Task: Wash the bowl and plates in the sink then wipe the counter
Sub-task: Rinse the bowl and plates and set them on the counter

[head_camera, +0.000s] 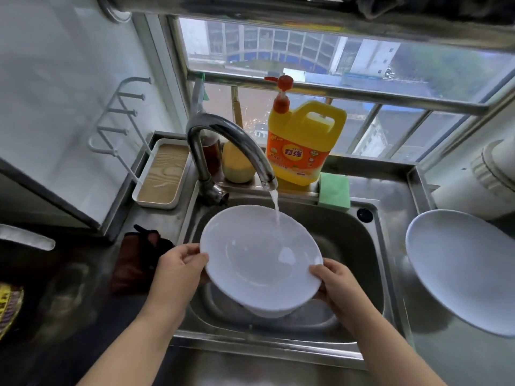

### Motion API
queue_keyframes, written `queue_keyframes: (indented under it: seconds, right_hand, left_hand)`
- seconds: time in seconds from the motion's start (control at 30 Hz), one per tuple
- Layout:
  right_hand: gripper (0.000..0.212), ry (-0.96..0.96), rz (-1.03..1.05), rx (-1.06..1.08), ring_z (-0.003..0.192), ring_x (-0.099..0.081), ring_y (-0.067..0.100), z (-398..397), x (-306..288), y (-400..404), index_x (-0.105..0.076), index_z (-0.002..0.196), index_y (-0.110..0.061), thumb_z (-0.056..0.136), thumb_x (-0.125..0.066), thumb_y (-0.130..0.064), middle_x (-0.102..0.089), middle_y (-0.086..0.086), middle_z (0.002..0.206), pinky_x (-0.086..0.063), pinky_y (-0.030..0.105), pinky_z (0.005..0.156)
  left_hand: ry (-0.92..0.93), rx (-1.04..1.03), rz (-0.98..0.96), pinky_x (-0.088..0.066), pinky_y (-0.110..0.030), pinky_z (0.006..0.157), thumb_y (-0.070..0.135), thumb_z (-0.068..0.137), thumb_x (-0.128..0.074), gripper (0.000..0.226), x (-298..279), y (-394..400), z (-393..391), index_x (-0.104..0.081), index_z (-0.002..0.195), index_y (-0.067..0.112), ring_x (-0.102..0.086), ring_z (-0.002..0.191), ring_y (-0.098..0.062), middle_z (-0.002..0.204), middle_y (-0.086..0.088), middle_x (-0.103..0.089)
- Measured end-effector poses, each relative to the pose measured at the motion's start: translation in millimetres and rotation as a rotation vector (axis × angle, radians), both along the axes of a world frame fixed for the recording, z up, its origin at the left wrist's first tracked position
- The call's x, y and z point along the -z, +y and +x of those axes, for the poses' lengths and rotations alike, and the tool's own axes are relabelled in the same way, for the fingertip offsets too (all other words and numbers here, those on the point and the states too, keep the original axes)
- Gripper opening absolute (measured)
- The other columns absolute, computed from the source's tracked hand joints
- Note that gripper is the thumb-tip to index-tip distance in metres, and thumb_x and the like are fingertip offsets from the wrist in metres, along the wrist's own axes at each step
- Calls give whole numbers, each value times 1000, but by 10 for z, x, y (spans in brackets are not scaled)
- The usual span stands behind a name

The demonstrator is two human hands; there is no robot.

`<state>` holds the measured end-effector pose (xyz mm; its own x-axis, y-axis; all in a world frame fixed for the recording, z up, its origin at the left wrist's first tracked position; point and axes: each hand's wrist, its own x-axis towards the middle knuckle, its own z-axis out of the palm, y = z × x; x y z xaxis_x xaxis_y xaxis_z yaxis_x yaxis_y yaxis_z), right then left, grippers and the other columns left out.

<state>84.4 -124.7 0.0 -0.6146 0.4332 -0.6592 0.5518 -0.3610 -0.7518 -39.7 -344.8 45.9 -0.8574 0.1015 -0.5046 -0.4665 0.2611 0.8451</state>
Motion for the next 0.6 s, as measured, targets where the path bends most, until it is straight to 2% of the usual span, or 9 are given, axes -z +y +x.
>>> queue_keyframes:
  seconds: [0.07, 0.2, 0.37, 0.5, 0.6]
  right_hand:
    - [10, 12, 74, 9, 90, -66, 29, 93, -86, 108, -62, 101, -13, 93, -56, -14, -67, 13, 98, -57, 32, 66]
    - [9, 60, 220, 17, 86, -65, 25, 266, -218, 324, -63, 99, -14, 92, -57, -13, -68, 9, 91, -53, 28, 64]
    - [11, 100, 365, -3, 87, -67, 30, 412, -305, 558, -66, 93, -18, 90, -59, -11, -71, 6, 85, -55, 47, 82]
    - [12, 141, 416, -23, 91, -68, 24, 464, -339, 651, -63, 98, -21, 91, -60, -13, -72, 2, 92, -55, 44, 85]
    - [14, 158, 468, -25, 90, -68, 20, 484, -321, 696, -64, 97, -26, 91, -60, -14, -73, -2, 91, -54, 39, 84]
  left_hand:
    - [-45, 43, 0, -52, -27, 62, 2, 92, -54, 13, 61, 77, 58, -62, 97, 11, -67, 82, -20, 84, -7, -71]
    - [-131, 156, -50, -56, -33, 64, 6, 92, -56, 12, 243, 235, 100, -64, 100, 10, -69, 83, -27, 87, -11, -72]
    - [-207, 288, -79, -55, -36, 67, 5, 93, -53, 13, 339, 518, 141, -65, 89, 8, -65, 71, -25, 71, -11, -69]
    - [-265, 345, -82, -55, -29, 61, 0, 93, -50, 17, 355, 709, 122, -61, 88, 11, -68, 73, -23, 78, -12, -70]
    - [-284, 364, -75, -57, -32, 66, -3, 90, -52, 13, 392, 824, 65, -60, 94, 6, -68, 76, -25, 83, -14, -69]
